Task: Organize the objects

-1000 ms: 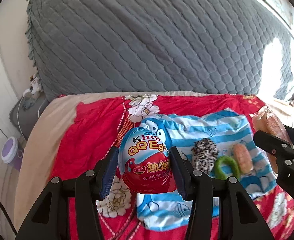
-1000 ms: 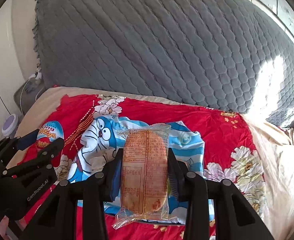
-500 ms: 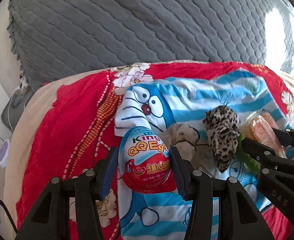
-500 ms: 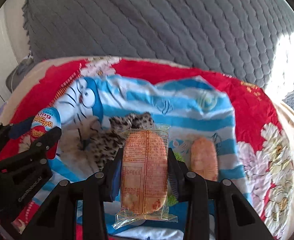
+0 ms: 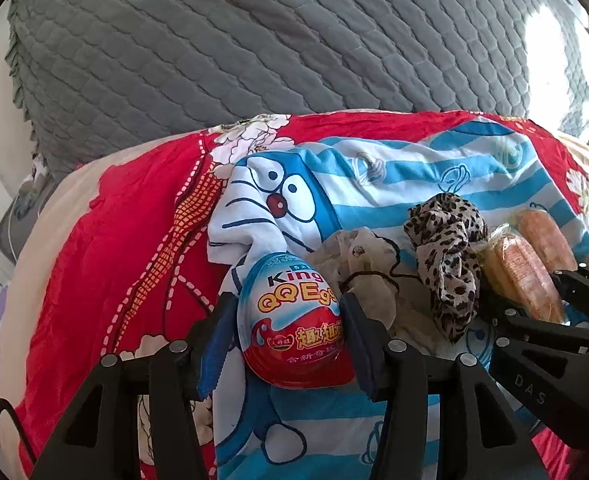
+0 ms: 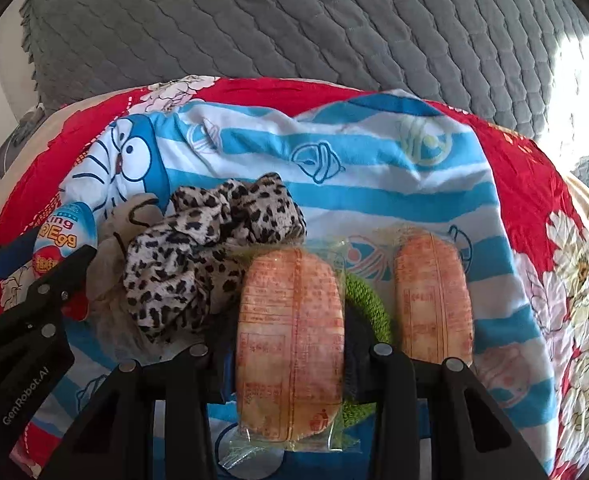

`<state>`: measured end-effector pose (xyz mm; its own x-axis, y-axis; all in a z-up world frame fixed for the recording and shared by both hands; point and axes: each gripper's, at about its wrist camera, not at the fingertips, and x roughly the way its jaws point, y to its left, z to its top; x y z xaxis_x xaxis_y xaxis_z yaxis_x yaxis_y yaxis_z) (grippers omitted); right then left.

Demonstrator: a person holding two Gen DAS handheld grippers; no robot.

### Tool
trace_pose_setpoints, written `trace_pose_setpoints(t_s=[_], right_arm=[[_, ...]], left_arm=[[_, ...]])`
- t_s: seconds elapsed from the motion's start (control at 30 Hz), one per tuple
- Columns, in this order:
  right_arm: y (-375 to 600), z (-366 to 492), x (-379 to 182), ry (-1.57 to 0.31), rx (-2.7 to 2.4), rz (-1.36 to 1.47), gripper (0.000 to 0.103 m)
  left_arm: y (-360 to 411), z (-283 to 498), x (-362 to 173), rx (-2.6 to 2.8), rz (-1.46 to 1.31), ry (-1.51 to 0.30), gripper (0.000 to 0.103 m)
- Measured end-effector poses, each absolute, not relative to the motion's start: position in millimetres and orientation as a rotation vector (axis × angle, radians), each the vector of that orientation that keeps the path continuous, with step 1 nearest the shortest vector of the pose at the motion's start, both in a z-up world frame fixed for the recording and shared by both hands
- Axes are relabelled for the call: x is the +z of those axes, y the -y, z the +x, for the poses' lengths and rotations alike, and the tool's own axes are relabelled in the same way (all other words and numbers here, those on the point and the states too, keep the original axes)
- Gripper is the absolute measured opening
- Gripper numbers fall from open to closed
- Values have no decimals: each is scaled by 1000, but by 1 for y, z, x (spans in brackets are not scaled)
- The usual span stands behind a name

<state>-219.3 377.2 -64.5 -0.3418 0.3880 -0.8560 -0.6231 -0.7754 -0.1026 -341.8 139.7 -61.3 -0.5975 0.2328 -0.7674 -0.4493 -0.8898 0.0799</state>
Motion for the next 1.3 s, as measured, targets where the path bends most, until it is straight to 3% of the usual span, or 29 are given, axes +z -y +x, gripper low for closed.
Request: trace_pose_setpoints(t_s=[0.13, 0.4, 0.73, 0.8, 0.83, 1.3], right_arm=[[-376, -216, -65, -317, 2134, -1271, 44], [-372, -214, -61, -324, 2134, -1263, 65], [-370, -209, -47, -317, 2132, -1222, 90], [-371, -206, -45, -334, 2136, -1216, 91], [-372, -204, -45, -334, 2133, -1213, 91], [-377, -178, -21, -335, 2126, -1133, 94]], left_arm=[[-137, -340, -62, 2479, -1145, -365, 63], [-125, -341, -63, 2489, -1205, -313, 80], [-117, -333, -49, 2503, -1158, -281, 87], [-117, -331, -45, 2498, -1151, -281, 93], [-116, -329, -42, 2510, -1131, -273, 102], [-99, -314, -22, 2525, -1060, -192, 103]])
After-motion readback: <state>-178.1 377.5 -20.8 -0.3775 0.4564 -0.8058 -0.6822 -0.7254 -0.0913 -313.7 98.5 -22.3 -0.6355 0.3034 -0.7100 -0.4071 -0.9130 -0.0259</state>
